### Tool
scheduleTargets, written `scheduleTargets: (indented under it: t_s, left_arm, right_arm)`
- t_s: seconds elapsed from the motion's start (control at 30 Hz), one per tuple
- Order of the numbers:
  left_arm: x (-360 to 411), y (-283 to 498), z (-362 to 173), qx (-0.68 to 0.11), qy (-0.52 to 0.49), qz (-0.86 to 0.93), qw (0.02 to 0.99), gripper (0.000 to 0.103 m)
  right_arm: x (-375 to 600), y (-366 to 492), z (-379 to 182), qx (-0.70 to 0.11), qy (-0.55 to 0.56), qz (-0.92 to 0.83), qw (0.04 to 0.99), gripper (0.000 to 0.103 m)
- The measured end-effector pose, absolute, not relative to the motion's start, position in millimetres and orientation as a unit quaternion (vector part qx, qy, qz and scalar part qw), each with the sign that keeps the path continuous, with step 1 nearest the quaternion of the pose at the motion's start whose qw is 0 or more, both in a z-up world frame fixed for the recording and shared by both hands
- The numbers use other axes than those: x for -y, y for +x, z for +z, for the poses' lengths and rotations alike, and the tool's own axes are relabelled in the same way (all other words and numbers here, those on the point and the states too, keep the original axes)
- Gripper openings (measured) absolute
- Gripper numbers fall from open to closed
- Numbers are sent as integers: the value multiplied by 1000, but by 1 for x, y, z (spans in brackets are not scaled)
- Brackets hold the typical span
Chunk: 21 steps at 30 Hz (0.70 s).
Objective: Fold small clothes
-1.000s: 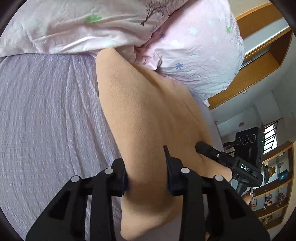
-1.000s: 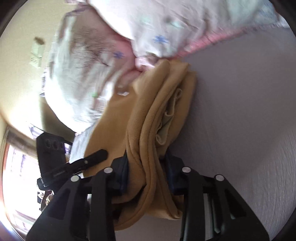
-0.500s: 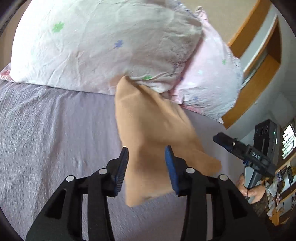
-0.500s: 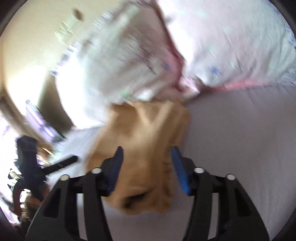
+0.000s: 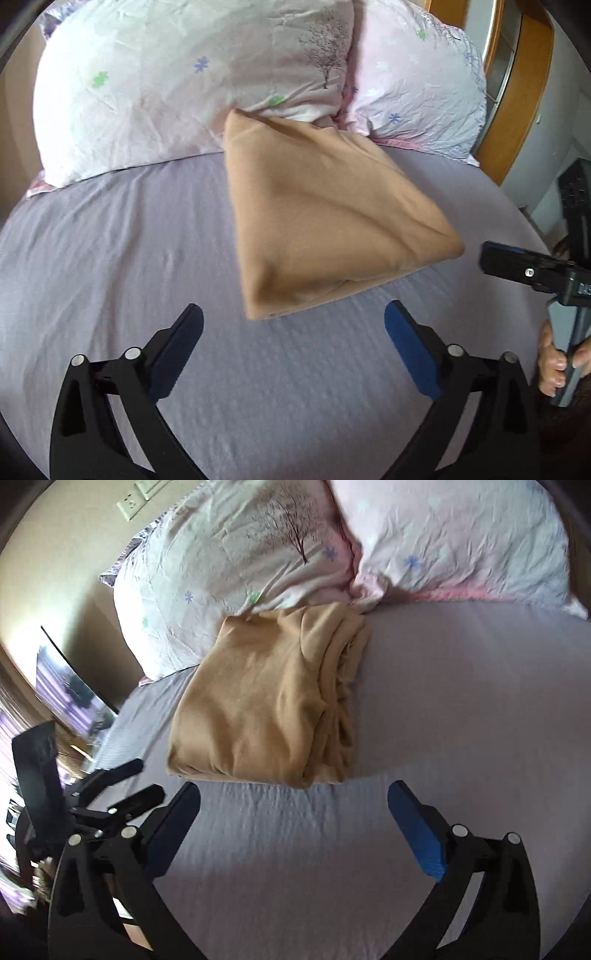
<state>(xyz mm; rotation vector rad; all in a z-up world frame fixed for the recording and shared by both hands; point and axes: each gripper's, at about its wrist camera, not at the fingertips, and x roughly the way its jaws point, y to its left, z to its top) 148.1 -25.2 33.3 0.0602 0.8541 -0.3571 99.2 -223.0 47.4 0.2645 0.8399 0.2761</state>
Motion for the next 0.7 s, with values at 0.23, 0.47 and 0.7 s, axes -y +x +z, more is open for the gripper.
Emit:
scheduleTargets:
  t_s: [0.23, 0.47, 0.7]
  left_arm:
    - [18, 152, 7, -447, 71, -111, 885, 102]
    - [17, 151, -1, -457, 70, -117, 879, 102]
    - [17, 152, 0, -456, 72, -119, 879, 102]
  right_arm:
    - [165, 92, 24, -403, -53, 62, 912, 101]
    - [152, 97, 2, -444, -48, 68, 892, 101]
    - [153, 101, -3, -457, -35, 70, 886, 101]
